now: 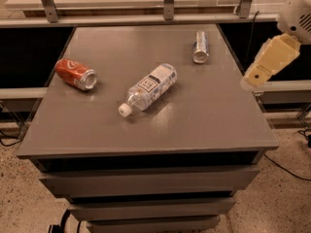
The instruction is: Pick redbull can
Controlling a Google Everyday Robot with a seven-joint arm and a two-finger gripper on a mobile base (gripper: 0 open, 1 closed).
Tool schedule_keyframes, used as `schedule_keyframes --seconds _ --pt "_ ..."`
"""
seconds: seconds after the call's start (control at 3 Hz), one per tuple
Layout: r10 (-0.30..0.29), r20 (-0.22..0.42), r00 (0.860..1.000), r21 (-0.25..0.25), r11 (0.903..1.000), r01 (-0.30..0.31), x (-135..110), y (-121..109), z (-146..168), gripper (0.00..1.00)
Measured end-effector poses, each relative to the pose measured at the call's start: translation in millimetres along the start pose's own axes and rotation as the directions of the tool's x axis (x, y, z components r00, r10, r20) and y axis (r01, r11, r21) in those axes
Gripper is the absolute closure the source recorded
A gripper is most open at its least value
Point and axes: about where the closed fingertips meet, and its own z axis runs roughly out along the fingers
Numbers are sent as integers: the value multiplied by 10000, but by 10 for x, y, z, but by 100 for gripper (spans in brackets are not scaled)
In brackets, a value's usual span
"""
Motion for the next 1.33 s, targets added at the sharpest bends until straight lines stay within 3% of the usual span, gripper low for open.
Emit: schedule_keyframes --seconds 0.33,0.67,1.0,1.33 --pt "1489 825 9854 412 9874 -1527 -200 -365 76 0" --pt "2474 1574 9561 497 9649 -2579 -427 -685 192 0" --pt "3201 1935 9274 567 9400 -3363 -668 -965 478 0" --pt "3892 2362 8904 773 9059 -4164 -862 -1189 841 0"
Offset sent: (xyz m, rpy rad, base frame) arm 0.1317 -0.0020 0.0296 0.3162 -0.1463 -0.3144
